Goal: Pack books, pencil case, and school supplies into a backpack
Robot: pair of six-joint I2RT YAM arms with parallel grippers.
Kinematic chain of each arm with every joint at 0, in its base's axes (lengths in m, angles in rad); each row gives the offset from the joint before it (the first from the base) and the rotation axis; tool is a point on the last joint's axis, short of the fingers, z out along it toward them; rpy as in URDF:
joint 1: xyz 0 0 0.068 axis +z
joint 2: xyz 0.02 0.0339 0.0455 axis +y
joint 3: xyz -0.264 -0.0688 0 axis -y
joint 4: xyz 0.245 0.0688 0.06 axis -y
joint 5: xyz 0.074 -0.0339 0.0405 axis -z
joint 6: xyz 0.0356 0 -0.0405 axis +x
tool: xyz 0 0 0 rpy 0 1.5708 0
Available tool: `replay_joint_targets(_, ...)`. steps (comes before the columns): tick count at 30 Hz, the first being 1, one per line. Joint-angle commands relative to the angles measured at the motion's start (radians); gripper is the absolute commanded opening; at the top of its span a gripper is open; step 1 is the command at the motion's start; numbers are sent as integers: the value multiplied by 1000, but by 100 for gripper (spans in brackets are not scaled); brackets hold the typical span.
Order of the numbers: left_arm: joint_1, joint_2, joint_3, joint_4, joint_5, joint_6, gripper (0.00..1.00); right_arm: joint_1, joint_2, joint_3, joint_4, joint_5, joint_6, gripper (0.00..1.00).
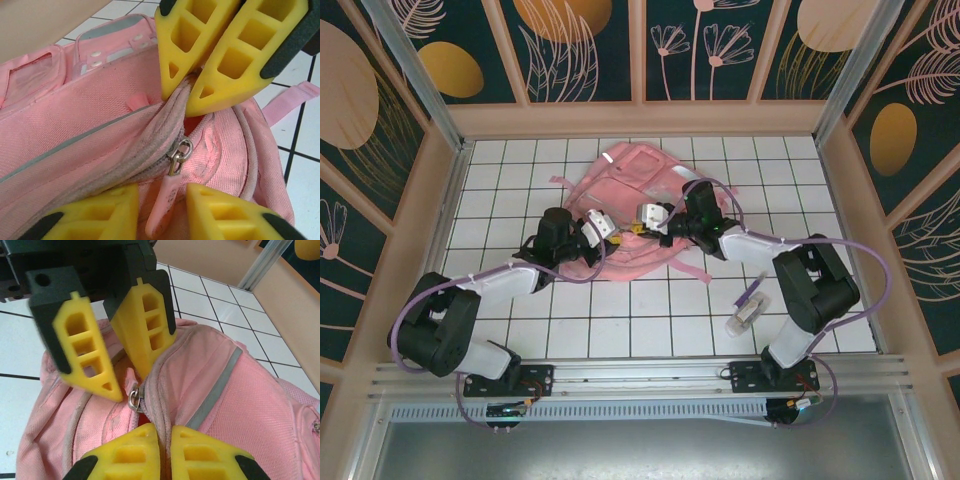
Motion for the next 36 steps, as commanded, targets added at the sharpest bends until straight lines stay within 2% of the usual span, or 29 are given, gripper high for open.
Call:
replay_joint_targets(1,-5,29,14,104,100,19,18,52,-59,-18,68,-103,0,0)
replay_joint_targets(3,-4,29,21,83,101,33,4,50,-66,-25,60,-76,-13,0)
replay_joint_targets(4,-5,28,28,70,89,34,0,45,-70,-26,46,-64,-26,0)
replay_joint_targets(9,11,11,48,-16,-28,27,0,14,-97,-5,-110,17,-168,0)
replay_joint_targets(13,142,-11,39,-47,-23,-52,0,-15,-124,-18,-169,28,-211,0)
replay_joint_targets(14,176,-20,33,-52,-33,-59,0,-49,-126,-21,-196,45,-230,0)
replay_joint_targets(17,216,-38,46,-115,-42,8,0,-54,-124,-29,-260,121,-285,0)
replay_joint_targets(19,214,-27,37,-101,20,8,0,-51,-122,-38,-222,127,-230,0)
replay_joint_targets(20,208,-22,32,-90,58,14,0,-45,-122,-48,-160,127,-161,4)
replay_joint_targets(21,181,-25,36,-108,39,26,0,-37,-124,-57,-106,120,-93,13)
replay_joint_targets(24,130,-45,9,-56,95,18,0,5,-121,-46,-45,108,23,38)
replay_joint_targets(26,90,-54,5,-44,85,16,0,45,-108,-16,-31,111,96,44)
replay_joint_targets(28,69,-54,12,-47,85,6,0,80,-88,3,-8,130,141,47)
replay_joint_targets(32,56,-53,29,-58,86,22,0,117,-21,-33,158,264,168,48)
replay_joint_targets(34,56,-55,43,-78,78,42,0,112,10,-47,200,313,157,45)
replay_joint_targets(36,57,-60,57,-103,41,50,0,109,29,-44,152,330,86,36)
